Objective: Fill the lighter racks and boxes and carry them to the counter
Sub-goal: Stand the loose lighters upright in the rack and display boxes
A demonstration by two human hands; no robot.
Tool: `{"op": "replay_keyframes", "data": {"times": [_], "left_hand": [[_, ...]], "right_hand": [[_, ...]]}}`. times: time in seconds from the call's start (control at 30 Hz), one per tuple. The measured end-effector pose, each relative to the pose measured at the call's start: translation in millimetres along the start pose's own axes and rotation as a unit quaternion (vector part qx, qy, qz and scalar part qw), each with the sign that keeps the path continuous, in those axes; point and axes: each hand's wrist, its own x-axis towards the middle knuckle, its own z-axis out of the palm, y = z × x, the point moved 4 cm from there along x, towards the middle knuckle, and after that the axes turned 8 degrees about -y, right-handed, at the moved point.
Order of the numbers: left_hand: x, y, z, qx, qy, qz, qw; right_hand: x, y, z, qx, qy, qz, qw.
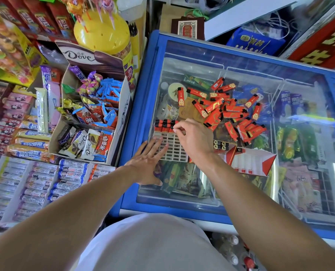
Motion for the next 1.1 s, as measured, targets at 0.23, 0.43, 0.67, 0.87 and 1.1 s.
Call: {"op": "replay_keyframes", "data": {"times": [0.23, 0.43, 0.67, 0.87, 1.1], "left_hand": [[0, -1, 1, -0.003, 0.0, 0.003, 1.0], [1, -1, 1, 0.001, 0.008, 0.005, 1.0], [2, -1, 2, 0.002, 0.009, 0.006, 1.0], [2, -2, 2, -0.003, 0.013, 0.005, 1.0], [2, -1, 2, -0.001, 0.02, 0.004, 1.0]], "right_hand": [[0, 1, 0, -0.005, 0.011, 0.004, 1.0], [2, 1, -5, 0.011, 0.013, 0.002, 1.0], [48, 93, -30, 0.034, -0.032, 0.223, 0.974], [66, 136, -18, 0.093, -0.072, 0.324, 0.939], [57, 130, -21, 0.154, -0.086, 0.341, 0.923]]}}
